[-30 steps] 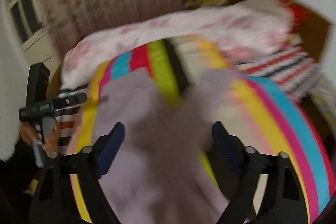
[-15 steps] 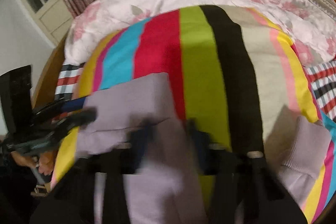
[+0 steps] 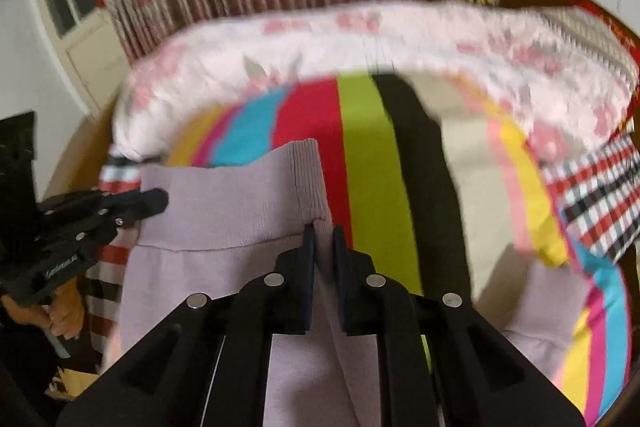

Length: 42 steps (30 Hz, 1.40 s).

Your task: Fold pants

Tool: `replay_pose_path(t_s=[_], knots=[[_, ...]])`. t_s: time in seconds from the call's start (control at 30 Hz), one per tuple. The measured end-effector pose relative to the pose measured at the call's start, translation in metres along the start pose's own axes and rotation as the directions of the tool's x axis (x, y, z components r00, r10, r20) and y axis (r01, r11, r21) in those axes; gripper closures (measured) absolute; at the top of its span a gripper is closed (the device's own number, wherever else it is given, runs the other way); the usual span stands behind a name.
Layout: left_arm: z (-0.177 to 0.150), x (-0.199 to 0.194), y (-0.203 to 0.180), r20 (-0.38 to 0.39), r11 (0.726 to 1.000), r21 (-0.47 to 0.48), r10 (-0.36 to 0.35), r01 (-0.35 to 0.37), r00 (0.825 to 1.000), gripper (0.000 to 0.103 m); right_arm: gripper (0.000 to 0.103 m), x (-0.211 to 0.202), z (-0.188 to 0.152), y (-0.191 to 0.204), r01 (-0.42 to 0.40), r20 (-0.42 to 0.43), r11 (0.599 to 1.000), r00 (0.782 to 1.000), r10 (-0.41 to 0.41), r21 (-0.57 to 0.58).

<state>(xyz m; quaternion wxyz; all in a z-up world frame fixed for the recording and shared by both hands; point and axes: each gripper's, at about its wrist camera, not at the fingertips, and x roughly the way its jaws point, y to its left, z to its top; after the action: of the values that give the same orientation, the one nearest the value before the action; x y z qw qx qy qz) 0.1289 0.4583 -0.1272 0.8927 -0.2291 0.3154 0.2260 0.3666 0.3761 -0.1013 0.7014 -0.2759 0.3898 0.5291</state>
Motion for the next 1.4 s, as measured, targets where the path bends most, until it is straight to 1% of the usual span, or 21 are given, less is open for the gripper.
replay_pose_path(t_s=[0.03,0.13,0.17,0.23,0.27,0.3,0.33,0.4,0.47,0.57,0.67,0.73,0.83,0.93,1.07,1.1,1.13,1.2,1.27,1.33,1.4], knots=[[-0.014,0.006,0.003,-0.035,1.0,-0.005,0.02,-0.021,0.999,0.098,0.09,0.009,-0.003,0.0,0.01,-0.006,1.0,1.0,-0.01,0.01],[-0.024,0.003,0.004,-0.006,0.998,-0.015,0.056,-0.056,0.998,0.092,0.083,0.007,-0.002,-0.005,-0.01,-0.007,0.997,1.0,0.011,0.076],[-0.024,-0.001,0.004,0.001,0.996,-0.036,0.082,-0.082,0.997,0.084,0.081,0.003,0.001,-0.008,-0.01,-0.018,0.996,1.0,0.012,0.094],[-0.021,-0.01,0.006,0.017,0.982,-0.075,0.176,-0.174,0.984,0.077,0.054,-0.019,0.002,-0.018,-0.046,0.019,0.99,0.999,0.044,0.132],[-0.018,-0.021,0.004,0.043,0.972,-0.097,0.218,-0.213,0.975,0.062,0.044,-0.039,0.001,-0.026,-0.065,0.079,0.986,0.995,0.054,0.153],[-0.016,-0.034,0.0,0.079,0.969,-0.112,0.228,-0.219,0.97,0.038,0.023,-0.058,-0.003,-0.036,-0.066,0.134,0.982,0.99,0.042,0.175],[-0.015,-0.043,-0.005,0.108,0.97,-0.116,0.227,-0.215,0.968,0.029,0.019,-0.073,-0.009,-0.045,-0.061,0.176,0.979,0.984,0.026,0.196],[-0.012,-0.063,-0.022,0.171,0.985,-0.07,0.166,-0.156,0.971,0.024,0.019,-0.108,-0.032,-0.078,-0.063,0.247,0.962,0.969,-0.004,0.265],[-0.011,-0.074,-0.044,0.183,0.999,0.008,0.05,-0.052,0.982,0.016,0.027,-0.123,-0.059,-0.108,-0.013,0.227,0.938,0.971,-0.07,0.346],[-0.012,-0.066,-0.074,0.112,0.994,0.075,-0.092,0.084,0.989,0.014,0.04,-0.13,-0.095,-0.127,0.039,0.169,0.912,0.979,-0.117,0.409],[-0.021,-0.044,-0.094,0.007,0.98,0.068,-0.187,0.186,0.982,0.014,0.046,-0.127,-0.107,-0.099,0.118,0.114,0.943,0.98,-0.16,0.313],[-0.028,-0.028,-0.103,-0.065,0.98,0.072,-0.183,0.188,0.981,0.014,0.05,-0.119,-0.102,-0.074,0.171,0.084,0.959,0.977,-0.194,0.227],[-0.04,-0.004,-0.109,-0.185,0.982,0.074,-0.156,0.172,0.97,0.013,0.05,-0.108,-0.1,-0.066,0.216,0.046,0.952,0.972,-0.231,0.218],[-0.042,-0.003,-0.106,-0.202,0.974,0.076,-0.195,0.214,0.96,0.002,0.049,-0.099,-0.101,-0.077,0.192,0.034,0.94,0.977,-0.21,0.284],[-0.049,0.002,-0.112,-0.231,0.978,0.103,-0.152,0.18,0.961,0.002,0.049,-0.092,-0.086,-0.059,0.243,0.014,0.949,0.968,-0.251,0.201],[-0.049,0.004,-0.114,-0.235,0.979,0.12,-0.134,0.166,0.963,0.002,0.044,-0.085,-0.081,-0.051,0.273,-0.015,0.949,0.962,-0.274,0.158],[-0.051,0.004,-0.119,-0.242,0.979,0.151,-0.099,0.138,0.965,0.002,0.027,-0.075,-0.078,-0.043,0.306,-0.056,0.946,0.952,-0.302,0.109],[-0.051,0.011,-0.126,-0.246,0.978,0.181,-0.057,0.104,0.968,0.002,0.018,-0.053,-0.079,-0.031,0.358,-0.116,0.934,0.928,-0.354,0.012],[-0.052,0.01,-0.126,-0.246,0.978,0.185,-0.05,0.097,0.968,0.002,0.038,-0.041,-0.085,-0.029,0.406,-0.129,0.913,0.904,-0.409,-0.046],[-0.051,0.01,-0.125,-0.246,0.979,0.168,-0.069,0.112,0.967,0.002,0.071,-0.05,-0.088,-0.036,0.388,-0.101,0.922,0.917,-0.386,0.003],[-0.048,0.009,-0.122,-0.243,0.98,0.149,-0.09,0.129,0.966,0.002,0.078,-0.07,-0.09,-0.051,0.345,-0.045,0.933,0.939,-0.342,0.098]])
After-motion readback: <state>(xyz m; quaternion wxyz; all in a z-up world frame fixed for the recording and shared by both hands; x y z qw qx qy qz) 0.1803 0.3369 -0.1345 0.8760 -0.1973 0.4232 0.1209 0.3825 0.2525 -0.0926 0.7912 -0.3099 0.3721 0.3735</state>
